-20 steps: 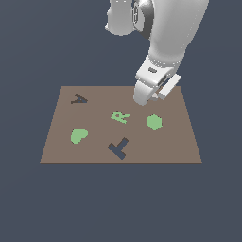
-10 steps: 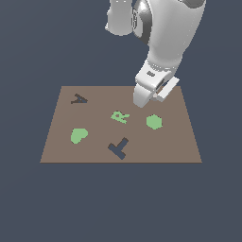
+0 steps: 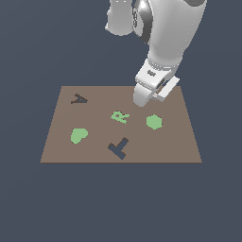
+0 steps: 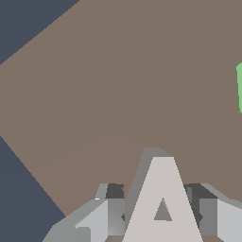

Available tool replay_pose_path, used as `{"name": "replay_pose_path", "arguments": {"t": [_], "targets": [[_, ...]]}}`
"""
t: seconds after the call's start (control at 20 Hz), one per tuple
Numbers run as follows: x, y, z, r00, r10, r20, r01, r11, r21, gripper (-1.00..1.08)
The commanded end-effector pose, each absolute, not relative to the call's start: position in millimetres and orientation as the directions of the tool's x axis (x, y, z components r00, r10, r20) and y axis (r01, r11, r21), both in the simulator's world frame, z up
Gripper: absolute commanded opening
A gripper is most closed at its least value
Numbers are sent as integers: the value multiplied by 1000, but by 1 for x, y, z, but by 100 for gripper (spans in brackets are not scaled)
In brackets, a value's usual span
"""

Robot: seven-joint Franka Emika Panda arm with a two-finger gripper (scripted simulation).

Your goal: Insert a designated object into the corresponding slot on a board.

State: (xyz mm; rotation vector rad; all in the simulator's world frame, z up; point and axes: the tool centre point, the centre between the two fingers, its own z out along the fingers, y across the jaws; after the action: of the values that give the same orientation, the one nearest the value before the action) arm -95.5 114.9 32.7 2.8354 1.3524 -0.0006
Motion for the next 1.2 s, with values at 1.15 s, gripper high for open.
{"name": "replay_pose_path", "arguments": {"t": [1.15], "targets": [[-107, 17, 36, 503, 864, 0, 864, -503, 0, -100]]}}
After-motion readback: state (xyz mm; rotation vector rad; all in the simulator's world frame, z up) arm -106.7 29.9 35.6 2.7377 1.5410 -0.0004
